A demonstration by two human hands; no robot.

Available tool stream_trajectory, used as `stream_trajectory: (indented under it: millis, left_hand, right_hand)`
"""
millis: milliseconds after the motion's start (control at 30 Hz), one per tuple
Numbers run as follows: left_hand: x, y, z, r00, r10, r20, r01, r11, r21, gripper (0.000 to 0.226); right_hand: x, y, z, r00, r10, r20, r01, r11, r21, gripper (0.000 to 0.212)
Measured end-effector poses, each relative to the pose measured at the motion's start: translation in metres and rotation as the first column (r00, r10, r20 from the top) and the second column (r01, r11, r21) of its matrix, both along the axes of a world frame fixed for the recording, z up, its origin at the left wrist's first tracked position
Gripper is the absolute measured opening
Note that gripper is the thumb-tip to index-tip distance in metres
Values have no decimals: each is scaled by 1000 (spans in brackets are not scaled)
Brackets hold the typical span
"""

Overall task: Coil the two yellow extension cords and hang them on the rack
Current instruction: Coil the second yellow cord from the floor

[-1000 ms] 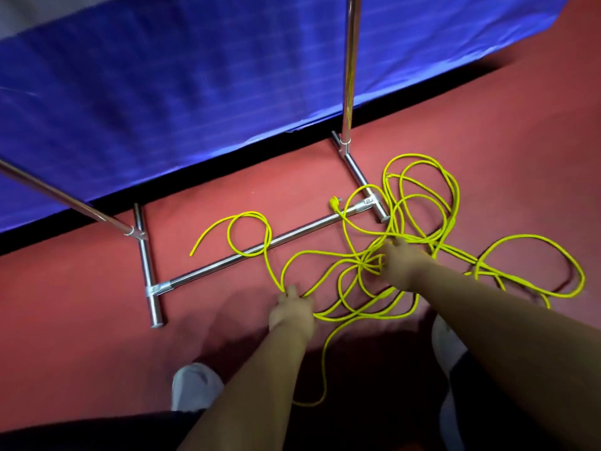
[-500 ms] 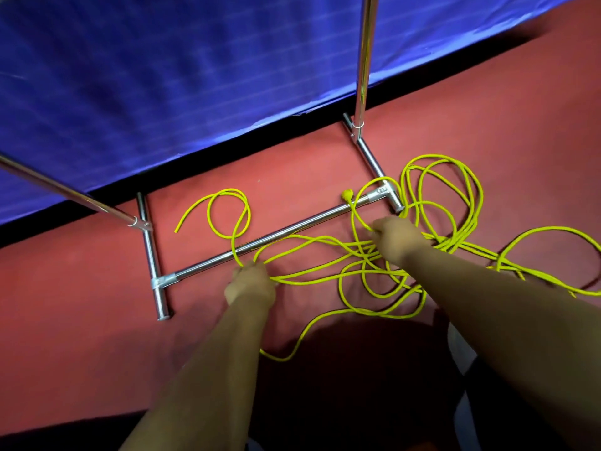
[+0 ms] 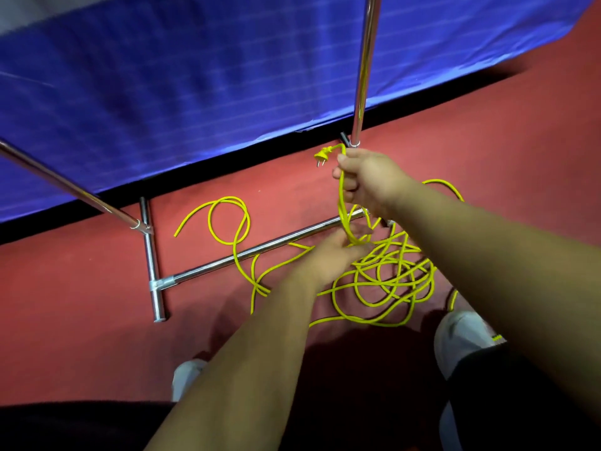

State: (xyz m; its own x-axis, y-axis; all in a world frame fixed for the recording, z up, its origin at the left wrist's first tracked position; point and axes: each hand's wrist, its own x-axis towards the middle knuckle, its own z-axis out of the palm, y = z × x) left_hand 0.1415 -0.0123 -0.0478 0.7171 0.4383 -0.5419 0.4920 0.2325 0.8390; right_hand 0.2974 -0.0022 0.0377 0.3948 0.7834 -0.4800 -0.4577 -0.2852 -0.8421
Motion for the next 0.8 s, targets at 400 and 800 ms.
stream_trajectory:
  millis: [400,800]
  left_hand:
    - [-28,30,105,931,342,129,-355,930,96,23]
    - [-78,89,331,987,14,160,-100,835,542,45]
  right_hand:
    - [44,-16,110,377,645,665,-226,760,-609,27]
    - [-1,-21,236,338,355,872,-325,913,-246,23]
